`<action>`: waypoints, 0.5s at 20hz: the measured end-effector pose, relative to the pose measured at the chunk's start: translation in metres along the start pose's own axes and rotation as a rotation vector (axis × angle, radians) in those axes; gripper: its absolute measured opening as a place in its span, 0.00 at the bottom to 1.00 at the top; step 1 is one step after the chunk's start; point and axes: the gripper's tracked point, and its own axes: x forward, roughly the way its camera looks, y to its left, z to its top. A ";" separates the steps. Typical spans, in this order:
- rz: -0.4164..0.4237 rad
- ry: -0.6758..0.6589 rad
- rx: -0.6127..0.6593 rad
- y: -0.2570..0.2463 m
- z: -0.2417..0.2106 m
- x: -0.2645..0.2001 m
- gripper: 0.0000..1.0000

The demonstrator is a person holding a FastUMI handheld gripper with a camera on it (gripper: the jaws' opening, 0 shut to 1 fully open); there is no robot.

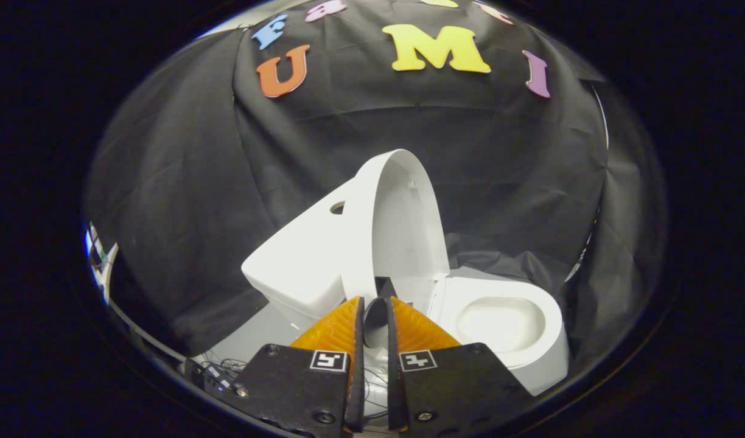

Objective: Open the toilet lid.

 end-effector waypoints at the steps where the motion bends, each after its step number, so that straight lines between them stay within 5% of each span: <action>1: -0.003 0.003 -0.015 0.000 0.001 -0.001 0.18; 6: 0.078 0.024 -0.009 0.004 0.001 -0.007 0.28; 10: 0.098 -0.048 -0.058 -0.003 0.013 -0.030 0.67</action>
